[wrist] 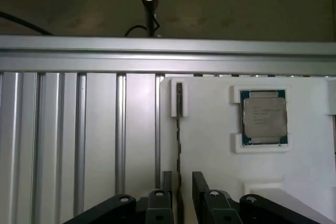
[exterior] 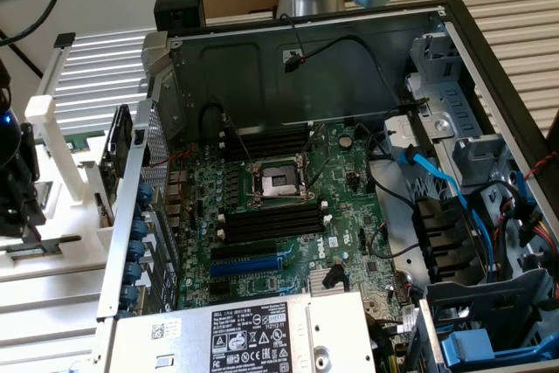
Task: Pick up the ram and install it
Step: 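Pick up the ram and move it above insertion slot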
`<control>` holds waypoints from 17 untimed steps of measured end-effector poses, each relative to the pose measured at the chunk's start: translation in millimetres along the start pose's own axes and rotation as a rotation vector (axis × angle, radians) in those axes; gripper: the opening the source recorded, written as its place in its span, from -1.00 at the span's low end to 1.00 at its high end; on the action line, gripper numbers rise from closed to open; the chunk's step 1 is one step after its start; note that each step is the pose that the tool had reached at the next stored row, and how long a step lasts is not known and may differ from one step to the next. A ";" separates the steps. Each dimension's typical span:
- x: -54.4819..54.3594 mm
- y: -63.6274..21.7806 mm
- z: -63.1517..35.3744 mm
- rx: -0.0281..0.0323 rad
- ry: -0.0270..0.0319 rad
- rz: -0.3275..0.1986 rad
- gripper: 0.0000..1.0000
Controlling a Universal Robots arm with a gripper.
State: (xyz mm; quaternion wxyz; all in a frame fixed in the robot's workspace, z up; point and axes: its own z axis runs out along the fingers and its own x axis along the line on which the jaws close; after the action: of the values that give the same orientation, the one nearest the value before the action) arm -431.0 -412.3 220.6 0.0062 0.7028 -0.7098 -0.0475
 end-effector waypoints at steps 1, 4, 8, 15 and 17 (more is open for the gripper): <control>-0.2 0.4 0.7 -0.0006 0.0020 -0.003 -0.42; -0.8 1.4 3.3 -0.0019 0.0094 -0.010 -0.42; -3.2 1.5 5.7 -0.0030 0.0440 -0.017 -0.42; -4.6 4.6 7.9 0.0091 0.0535 -0.027 -0.42; -4.7 6.9 9.1 0.0254 0.0537 -0.028 -0.42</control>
State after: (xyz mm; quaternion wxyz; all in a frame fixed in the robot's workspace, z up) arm -438.4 -407.0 212.3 0.0157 0.7137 -0.7000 -0.0197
